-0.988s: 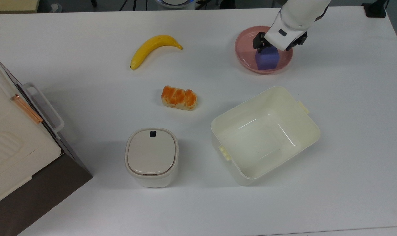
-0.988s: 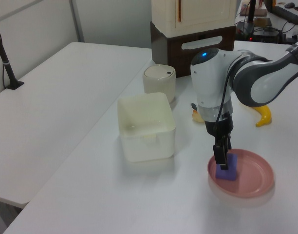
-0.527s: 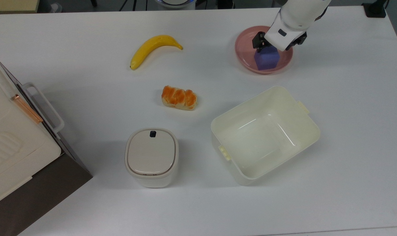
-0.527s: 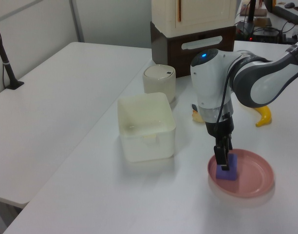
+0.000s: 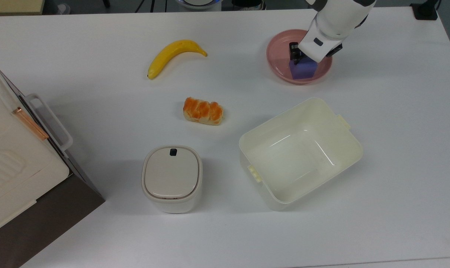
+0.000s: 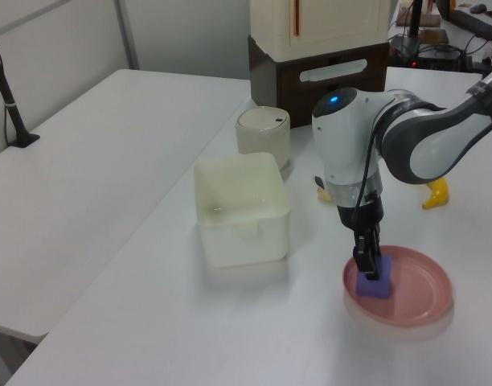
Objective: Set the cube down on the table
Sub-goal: 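Lift the purple cube off the plate and lower it onto the table, then open the gripper, release the cube, and raise the gripper away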
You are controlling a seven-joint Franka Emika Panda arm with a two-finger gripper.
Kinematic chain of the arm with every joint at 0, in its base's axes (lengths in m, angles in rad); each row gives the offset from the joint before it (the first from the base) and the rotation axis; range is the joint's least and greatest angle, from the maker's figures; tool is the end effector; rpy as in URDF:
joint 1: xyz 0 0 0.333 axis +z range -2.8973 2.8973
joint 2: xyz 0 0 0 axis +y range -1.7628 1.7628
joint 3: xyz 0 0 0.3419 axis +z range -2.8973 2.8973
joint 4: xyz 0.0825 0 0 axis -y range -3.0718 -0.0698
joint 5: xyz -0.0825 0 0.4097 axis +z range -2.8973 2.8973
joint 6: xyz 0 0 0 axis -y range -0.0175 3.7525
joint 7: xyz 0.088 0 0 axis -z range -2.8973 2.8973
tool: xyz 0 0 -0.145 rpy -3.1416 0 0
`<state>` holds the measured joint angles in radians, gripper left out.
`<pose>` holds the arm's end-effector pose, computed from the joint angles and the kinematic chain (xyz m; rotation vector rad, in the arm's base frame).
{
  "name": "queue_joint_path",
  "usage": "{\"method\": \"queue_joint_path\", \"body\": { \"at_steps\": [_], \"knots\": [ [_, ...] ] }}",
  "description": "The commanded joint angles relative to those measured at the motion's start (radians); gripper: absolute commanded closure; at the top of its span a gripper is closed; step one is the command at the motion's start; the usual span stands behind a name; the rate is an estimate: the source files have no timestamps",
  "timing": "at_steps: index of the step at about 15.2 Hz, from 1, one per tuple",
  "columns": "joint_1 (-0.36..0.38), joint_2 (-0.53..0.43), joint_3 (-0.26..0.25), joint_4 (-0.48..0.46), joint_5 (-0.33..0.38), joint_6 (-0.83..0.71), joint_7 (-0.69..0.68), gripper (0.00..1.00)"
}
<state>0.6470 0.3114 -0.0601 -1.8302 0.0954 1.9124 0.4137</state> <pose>0.5144 0.3563 0.3206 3.0637 0.2020 -0.3585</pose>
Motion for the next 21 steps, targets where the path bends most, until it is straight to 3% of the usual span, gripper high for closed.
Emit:
{"method": "queue_joint_path", "body": {
  "at_steps": [1, 4, 10, 13, 15, 16, 21],
  "knots": [
    [0.016, -0.029, -0.01, 0.0, -0.013, -0.044, -0.036, 0.73],
    [-0.018, -0.063, -0.024, 0.054, -0.014, -0.182, -0.11, 0.73],
    [-0.186, -0.083, -0.024, 0.063, -0.129, -0.176, -0.239, 0.72],
    [-0.274, -0.1, -0.026, 0.063, -0.164, -0.164, -0.302, 0.29],
    [-0.314, -0.109, -0.024, 0.063, -0.175, -0.164, -0.34, 0.14],
    [-0.329, -0.12, -0.026, 0.063, -0.175, -0.164, -0.342, 0.01],
    [-0.4, -0.181, -0.026, 0.1, -0.184, -0.176, -0.34, 0.0]
  ]
}}
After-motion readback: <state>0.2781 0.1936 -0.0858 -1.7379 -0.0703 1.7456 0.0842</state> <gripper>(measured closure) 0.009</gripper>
